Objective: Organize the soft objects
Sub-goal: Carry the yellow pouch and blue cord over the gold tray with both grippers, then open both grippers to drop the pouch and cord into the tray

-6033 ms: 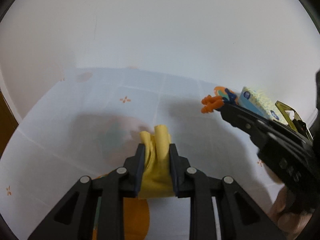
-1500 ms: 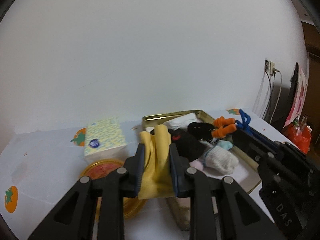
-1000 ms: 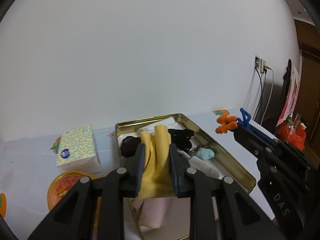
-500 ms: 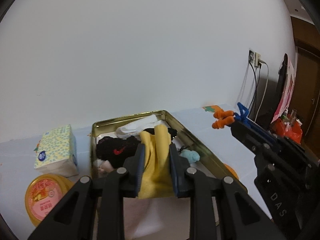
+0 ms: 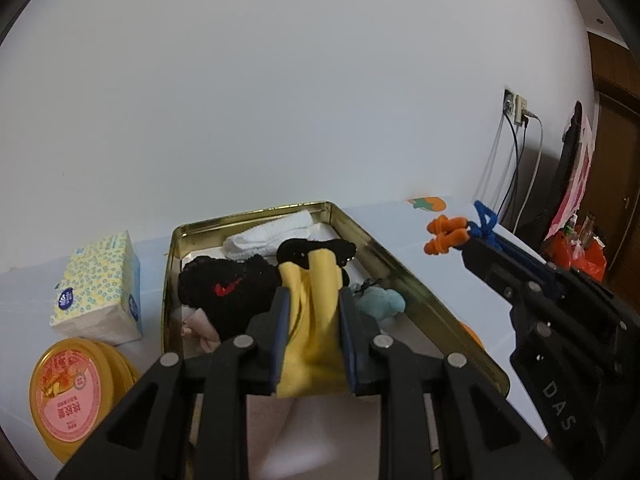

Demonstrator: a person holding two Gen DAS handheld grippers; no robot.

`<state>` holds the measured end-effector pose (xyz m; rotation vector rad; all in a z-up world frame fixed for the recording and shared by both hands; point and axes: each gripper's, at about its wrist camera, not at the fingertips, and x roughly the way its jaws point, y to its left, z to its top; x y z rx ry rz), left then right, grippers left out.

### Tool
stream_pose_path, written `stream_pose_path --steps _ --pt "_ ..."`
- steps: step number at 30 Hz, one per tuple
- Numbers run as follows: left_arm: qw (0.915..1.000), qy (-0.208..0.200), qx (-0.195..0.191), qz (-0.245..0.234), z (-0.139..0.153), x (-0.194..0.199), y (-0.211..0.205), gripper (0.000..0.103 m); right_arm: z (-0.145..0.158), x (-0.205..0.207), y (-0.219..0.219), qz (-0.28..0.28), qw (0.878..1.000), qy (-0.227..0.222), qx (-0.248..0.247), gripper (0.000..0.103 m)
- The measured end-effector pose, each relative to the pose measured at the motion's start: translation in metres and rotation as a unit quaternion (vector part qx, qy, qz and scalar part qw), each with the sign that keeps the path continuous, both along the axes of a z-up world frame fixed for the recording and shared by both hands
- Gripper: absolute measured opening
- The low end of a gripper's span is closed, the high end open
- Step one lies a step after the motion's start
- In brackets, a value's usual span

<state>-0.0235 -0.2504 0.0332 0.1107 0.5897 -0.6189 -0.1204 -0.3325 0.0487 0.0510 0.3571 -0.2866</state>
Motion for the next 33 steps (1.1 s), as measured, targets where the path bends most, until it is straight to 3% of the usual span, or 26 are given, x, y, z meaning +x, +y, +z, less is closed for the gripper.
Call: stream_pose_path --steps 22,33 --pt "0.9997 0.014 0.020 0.003 -0.015 0.005 0.001 0.022 -0.013 0.021 0.000 0.019 0.999 0.033 0.003 0.013" --pt "0.9993 0.017 0.031 0.009 -0.022 0.009 0.007 0.022 -0.027 0.038 -0.006 0.071 0.993 0.074 0.052 0.013"
